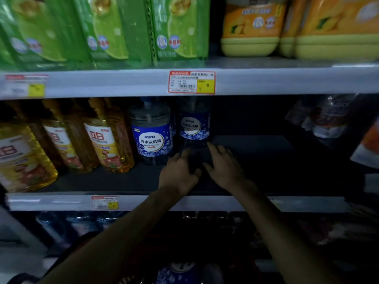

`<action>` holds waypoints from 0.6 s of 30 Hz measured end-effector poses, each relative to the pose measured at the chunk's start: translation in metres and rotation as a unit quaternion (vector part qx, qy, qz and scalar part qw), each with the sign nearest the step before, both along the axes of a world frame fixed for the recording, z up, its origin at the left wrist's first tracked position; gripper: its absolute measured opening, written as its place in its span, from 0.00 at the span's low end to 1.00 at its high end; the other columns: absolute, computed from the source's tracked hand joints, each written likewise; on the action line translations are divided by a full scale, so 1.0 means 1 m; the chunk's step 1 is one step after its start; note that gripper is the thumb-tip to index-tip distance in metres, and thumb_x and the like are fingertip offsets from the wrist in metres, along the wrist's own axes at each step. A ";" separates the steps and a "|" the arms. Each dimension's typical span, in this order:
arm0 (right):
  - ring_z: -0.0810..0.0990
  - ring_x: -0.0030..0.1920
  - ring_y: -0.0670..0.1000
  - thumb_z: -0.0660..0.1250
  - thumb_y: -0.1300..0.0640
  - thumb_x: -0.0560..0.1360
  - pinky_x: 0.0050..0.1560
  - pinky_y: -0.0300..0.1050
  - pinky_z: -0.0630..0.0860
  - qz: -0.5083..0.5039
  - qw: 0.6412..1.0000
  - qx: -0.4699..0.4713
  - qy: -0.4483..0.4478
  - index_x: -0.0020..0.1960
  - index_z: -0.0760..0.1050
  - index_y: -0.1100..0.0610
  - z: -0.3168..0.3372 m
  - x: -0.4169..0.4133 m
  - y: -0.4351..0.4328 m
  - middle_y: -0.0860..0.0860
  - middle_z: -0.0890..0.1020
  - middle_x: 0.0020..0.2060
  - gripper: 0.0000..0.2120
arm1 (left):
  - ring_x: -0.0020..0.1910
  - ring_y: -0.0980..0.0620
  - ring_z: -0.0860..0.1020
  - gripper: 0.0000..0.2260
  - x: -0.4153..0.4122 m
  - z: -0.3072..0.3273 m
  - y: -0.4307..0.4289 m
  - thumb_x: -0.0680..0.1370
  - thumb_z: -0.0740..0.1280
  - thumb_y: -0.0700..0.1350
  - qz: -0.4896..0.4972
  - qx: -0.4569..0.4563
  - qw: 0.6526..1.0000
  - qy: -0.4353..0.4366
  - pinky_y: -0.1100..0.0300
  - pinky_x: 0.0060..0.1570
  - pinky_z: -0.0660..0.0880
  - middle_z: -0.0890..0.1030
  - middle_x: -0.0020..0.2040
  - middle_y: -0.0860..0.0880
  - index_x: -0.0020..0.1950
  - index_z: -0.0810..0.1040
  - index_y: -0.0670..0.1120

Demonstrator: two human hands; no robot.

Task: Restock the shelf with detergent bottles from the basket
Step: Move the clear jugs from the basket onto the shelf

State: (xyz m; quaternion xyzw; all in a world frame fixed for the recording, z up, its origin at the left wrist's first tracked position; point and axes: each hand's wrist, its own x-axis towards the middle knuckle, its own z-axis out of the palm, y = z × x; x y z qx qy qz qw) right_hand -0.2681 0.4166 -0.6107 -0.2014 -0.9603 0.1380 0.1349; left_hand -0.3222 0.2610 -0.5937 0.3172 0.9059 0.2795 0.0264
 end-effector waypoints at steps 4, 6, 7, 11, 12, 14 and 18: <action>0.54 0.79 0.62 0.63 0.39 0.79 0.78 0.64 0.51 -0.005 0.997 0.067 -0.032 0.82 0.50 0.51 0.013 0.032 -0.011 0.59 0.58 0.78 0.39 | 0.74 0.43 0.68 0.34 0.016 0.009 -0.029 0.78 0.67 0.57 -0.030 -0.061 0.995 0.077 0.44 0.70 0.70 0.70 0.75 0.46 0.82 0.60 0.51; 0.49 0.80 0.62 0.62 0.36 0.78 0.78 0.65 0.48 -0.004 0.996 0.077 -0.048 0.82 0.47 0.51 0.024 0.053 -0.020 0.59 0.54 0.80 0.42 | 0.76 0.43 0.65 0.34 0.027 0.017 -0.047 0.78 0.66 0.59 -0.047 -0.097 0.987 0.117 0.43 0.73 0.66 0.68 0.76 0.46 0.82 0.60 0.52; 0.48 0.80 0.62 0.63 0.35 0.77 0.78 0.65 0.49 -0.001 0.996 0.074 -0.056 0.82 0.46 0.51 0.031 0.064 -0.025 0.59 0.53 0.80 0.43 | 0.77 0.43 0.63 0.34 0.032 0.021 -0.056 0.78 0.65 0.60 -0.055 -0.109 0.984 0.130 0.43 0.74 0.65 0.66 0.78 0.46 0.82 0.60 0.52; 0.52 0.79 0.60 0.66 0.36 0.76 0.78 0.60 0.55 0.001 0.997 0.021 -0.078 0.82 0.45 0.49 0.064 0.109 -0.051 0.56 0.51 0.81 0.45 | 0.81 0.43 0.57 0.35 0.055 0.041 -0.098 0.78 0.65 0.61 -0.075 -0.130 0.978 0.146 0.43 0.73 0.66 0.59 0.82 0.47 0.83 0.57 0.54; 0.52 0.79 0.60 0.66 0.37 0.76 0.77 0.59 0.57 0.003 0.997 0.008 -0.079 0.83 0.45 0.49 0.070 0.120 -0.060 0.56 0.51 0.81 0.45 | 0.81 0.43 0.57 0.36 0.059 0.044 -0.109 0.78 0.65 0.61 -0.075 -0.131 0.977 0.150 0.43 0.73 0.67 0.59 0.82 0.47 0.83 0.56 0.54; 0.54 0.79 0.59 0.66 0.38 0.77 0.77 0.56 0.59 0.015 0.997 -0.009 -0.071 0.83 0.46 0.50 0.078 0.141 -0.077 0.54 0.52 0.80 0.44 | 0.80 0.42 0.59 0.38 0.068 0.049 -0.130 0.77 0.62 0.64 -0.078 -0.135 0.975 0.158 0.42 0.73 0.67 0.61 0.81 0.46 0.83 0.56 0.52; 0.60 0.76 0.57 0.67 0.40 0.78 0.73 0.53 0.65 0.042 0.996 -0.012 -0.080 0.82 0.49 0.49 0.086 0.176 -0.107 0.52 0.56 0.79 0.42 | 0.78 0.42 0.63 0.39 0.086 0.055 -0.164 0.76 0.59 0.66 -0.097 -0.143 0.973 0.156 0.43 0.72 0.69 0.64 0.79 0.46 0.83 0.56 0.52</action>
